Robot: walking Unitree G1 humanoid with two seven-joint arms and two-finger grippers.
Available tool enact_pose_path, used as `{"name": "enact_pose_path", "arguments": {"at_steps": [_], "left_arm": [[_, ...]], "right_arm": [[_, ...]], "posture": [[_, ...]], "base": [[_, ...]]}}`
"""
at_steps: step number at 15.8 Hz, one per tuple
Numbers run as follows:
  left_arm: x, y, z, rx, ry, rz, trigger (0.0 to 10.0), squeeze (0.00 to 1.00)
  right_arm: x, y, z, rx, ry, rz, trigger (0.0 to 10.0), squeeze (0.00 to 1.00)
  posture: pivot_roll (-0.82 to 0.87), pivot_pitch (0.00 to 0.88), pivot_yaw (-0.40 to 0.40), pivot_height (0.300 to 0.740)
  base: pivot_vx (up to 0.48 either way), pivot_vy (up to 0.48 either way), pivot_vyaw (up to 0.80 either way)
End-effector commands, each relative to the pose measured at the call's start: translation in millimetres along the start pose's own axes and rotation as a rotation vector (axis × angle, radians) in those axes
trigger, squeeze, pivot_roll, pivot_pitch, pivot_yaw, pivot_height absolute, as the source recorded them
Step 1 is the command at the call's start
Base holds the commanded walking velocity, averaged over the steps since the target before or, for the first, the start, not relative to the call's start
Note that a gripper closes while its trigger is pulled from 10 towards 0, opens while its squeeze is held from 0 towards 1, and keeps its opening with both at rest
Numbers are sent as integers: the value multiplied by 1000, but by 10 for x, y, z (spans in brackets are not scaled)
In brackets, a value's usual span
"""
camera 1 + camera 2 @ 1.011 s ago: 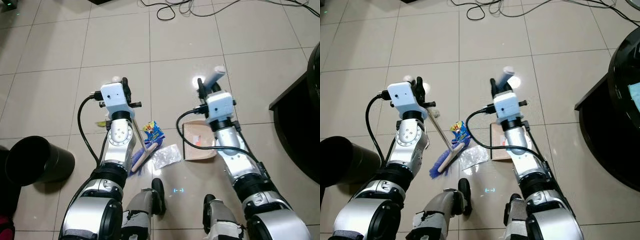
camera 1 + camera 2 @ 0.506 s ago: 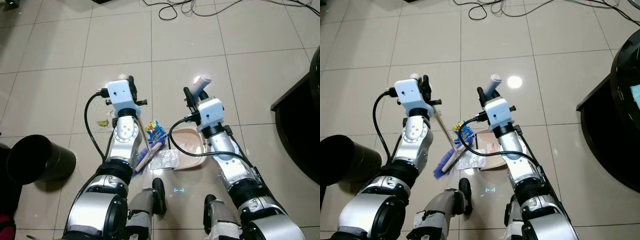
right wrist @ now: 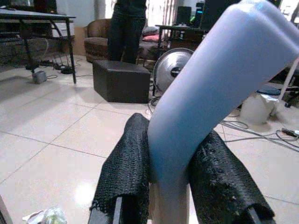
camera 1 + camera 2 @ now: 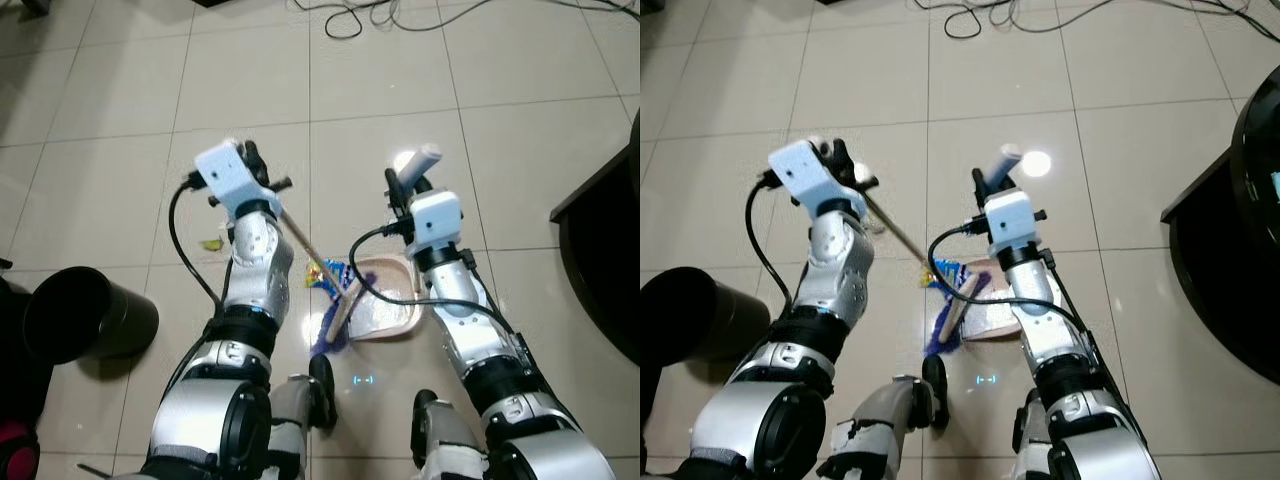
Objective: Sweep floor
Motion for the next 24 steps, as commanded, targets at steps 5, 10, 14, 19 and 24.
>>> {"name": "enact_pose_path", "arguments": {"at_steps": [5,10,14,19,24], "left_arm": [[60,-831,228,-205,148,362,10000,0],[244,-844,122,-312,110,385,10000,0],[621,-946,53,-562,2,277,10000,0],[964,-805,-71,-661,-151,145,10000,0],[1305,-589,-217,-772,-276,-72,10000,0]], "right_arm": [[-211,-6,129,-21,123,-35,10000,0],[-200,-134,133,-70,117,-43,10000,0],[-211,-261,211,-107,118,-38,10000,0],[-230,-326,289,-137,122,-42,10000,0],[-249,-369,359,-180,128,-61,10000,0]], "posture": [[142,320,150,740],[127,287,145,740],[117,255,145,740],[114,235,148,740],[133,234,163,740]], "base": [[0,0,0],[0,0,0],[0,0,0],[0,0,0],[0,0,0]]}}
Point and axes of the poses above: a point about 5 cm out from each wrist's last joint towards the gripper, its own z axis pointing back from the gripper into the wrist, its own x axis along the axis of the wrist's last joint, y = z × x, the point moved 1 cm from there along -z, pointing out of the wrist towards the gripper, and after that the axes turned 3 degrees about -z, right-handed, at the moved point
